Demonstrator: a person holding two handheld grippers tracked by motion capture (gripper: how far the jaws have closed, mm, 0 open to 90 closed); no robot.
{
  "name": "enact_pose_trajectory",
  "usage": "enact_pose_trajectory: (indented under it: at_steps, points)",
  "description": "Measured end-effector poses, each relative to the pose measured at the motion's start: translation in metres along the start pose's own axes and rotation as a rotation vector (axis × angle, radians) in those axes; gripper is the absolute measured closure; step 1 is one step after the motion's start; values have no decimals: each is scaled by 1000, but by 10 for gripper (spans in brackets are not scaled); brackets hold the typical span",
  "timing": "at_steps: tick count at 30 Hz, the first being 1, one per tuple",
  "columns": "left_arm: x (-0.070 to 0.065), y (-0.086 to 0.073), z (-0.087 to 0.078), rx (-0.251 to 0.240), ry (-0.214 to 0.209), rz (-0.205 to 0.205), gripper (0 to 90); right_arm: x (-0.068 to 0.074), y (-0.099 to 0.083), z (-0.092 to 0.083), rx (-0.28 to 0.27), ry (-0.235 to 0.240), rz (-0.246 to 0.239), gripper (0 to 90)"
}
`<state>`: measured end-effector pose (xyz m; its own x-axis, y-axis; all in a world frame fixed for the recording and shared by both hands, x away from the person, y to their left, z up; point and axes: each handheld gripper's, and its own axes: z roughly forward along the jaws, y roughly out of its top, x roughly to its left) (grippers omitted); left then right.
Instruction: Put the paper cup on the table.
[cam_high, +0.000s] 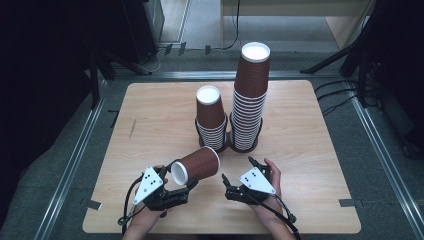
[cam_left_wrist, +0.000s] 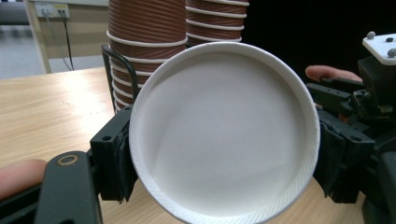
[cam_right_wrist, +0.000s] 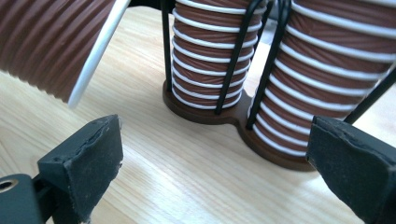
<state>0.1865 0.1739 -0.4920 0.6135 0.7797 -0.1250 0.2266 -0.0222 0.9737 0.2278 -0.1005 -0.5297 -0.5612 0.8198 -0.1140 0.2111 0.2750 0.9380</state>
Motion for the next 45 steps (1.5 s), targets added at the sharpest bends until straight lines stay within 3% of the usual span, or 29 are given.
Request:
enact_pose_trajectory:
  at_steps: [7, 11, 12, 14, 18, 19, 21, 27, 32, 33, 34, 35, 43, 44, 45]
  points:
    - [3, 1, -3, -28, 7, -9, 216, 2, 4, -4, -12, -4, 68, 41]
    - [4, 0, -4, -41, 12, -16, 217, 2, 9, -5, -32, 5, 205, 59]
    - [4, 0, -4, -41, 12, -16, 217, 2, 9, -5, -32, 5, 205, 59]
    - [4, 0, -4, -51, 16, -13, 216, 4, 13, -8, -70, 28, 304, 59]
    - [4, 0, -4, -54, 17, -17, 217, 7, 17, -10, -96, 39, 408, 58]
    - [4, -1, -4, -52, 18, -14, 217, 7, 17, -10, -96, 39, 408, 58]
    - [3, -2, -3, -53, 21, -5, 216, 9, 18, -11, -101, 44, 484, 55]
    - [3, -2, -3, -59, 28, -5, 216, 11, 19, -12, -104, 73, 611, 0]
    - [4, -2, -3, -68, 32, -7, 217, 15, 19, -10, -94, 131, 752, 0]
    - [4, -2, -3, -69, 33, -6, 217, 15, 19, -10, -94, 131, 752, 0]
    - [4, -2, -3, -72, 34, -2, 216, 16, 19, -9, -86, 157, 814, 0]
    - [4, -3, -3, -73, 34, -3, 217, 17, 19, -8, -87, 168, 841, 0]
    - [3, -4, -2, -86, 36, -2, 216, 22, 21, -4, -84, 236, 1015, 0]
    - [3, -4, -2, -86, 36, -2, 216, 22, 21, -4, -84, 236, 1015, 0]
    - [2, -4, -2, -88, 38, 5, 216, 24, 21, -3, -79, 256, 1056, 0]
